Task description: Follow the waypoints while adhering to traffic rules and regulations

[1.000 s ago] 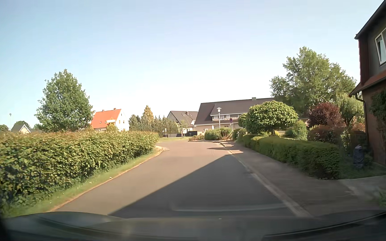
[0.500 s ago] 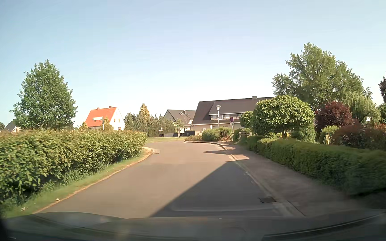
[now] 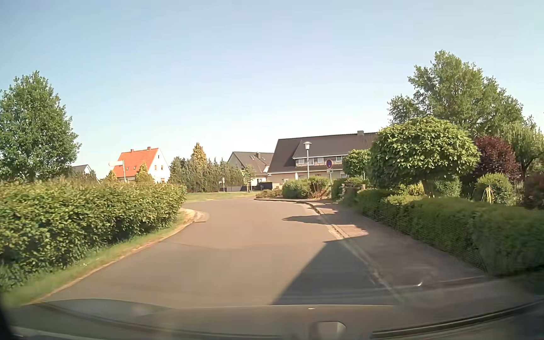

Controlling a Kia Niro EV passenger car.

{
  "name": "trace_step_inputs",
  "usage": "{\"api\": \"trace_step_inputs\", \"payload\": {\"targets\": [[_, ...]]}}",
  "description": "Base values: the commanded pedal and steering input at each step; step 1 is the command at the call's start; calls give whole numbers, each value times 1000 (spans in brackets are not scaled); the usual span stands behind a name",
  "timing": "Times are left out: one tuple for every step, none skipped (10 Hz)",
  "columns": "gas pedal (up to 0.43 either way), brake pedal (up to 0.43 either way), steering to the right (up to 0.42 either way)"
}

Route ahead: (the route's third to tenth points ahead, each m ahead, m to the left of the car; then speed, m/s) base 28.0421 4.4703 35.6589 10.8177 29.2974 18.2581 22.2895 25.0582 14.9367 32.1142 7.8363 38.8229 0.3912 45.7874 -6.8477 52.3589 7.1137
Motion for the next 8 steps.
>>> {"api": "trace_step_inputs", "payload": {"targets": [[130,6,-3],[130,6,-5],[98,6,-8],[87,6,-9],[79,6,-9],[59,6,-11],[39,6,-12],[8,6,-12]]}}
